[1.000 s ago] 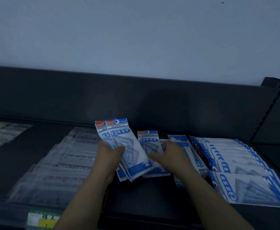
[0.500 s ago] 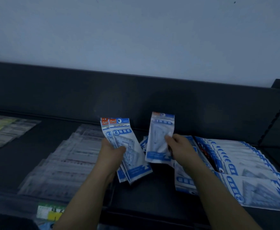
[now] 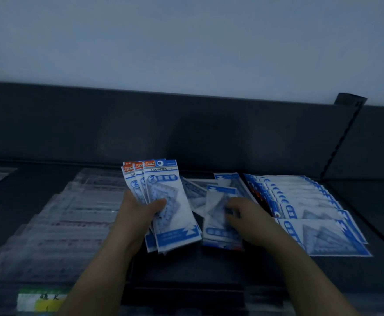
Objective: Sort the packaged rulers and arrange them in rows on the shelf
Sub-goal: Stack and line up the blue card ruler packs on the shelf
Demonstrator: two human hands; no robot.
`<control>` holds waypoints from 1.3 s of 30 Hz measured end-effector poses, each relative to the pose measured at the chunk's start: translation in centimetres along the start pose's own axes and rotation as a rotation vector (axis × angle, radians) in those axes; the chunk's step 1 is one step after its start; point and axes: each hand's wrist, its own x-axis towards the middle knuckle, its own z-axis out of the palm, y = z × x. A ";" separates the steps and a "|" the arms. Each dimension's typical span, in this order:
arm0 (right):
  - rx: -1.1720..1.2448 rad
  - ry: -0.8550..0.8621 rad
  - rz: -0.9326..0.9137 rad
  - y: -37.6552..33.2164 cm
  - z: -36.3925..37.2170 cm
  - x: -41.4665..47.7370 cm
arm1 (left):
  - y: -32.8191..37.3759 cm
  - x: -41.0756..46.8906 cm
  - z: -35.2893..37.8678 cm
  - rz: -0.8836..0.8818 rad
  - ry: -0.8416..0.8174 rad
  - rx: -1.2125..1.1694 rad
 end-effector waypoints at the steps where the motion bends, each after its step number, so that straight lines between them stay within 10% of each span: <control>1: 0.060 0.011 -0.042 0.0 0.0 -0.2 | 0.0 0.0 -0.2 -0.008 0.006 0.007; 5: 0.071 0.070 -0.078 0.2 -0.6 -0.1 | 0.4 -0.1 -1.6 0.002 0.022 0.056; 13: -0.097 -0.402 -0.169 -2.5 -1.4 3.1 | 3.1 -1.6 -4.2 0.030 0.037 0.109; 29: -0.243 -0.380 -0.105 -3.8 -1.7 5.1 | 5.2 -3.0 -8.0 -0.038 0.155 0.062; 35: 0.335 0.141 -0.060 -4.3 -4.4 4.4 | 4.6 -2.9 -6.6 -0.013 0.231 -0.026; 39: 0.784 -0.023 0.038 -7.2 -1.4 3.2 | 3.5 -2.7 -3.8 0.012 0.164 -0.114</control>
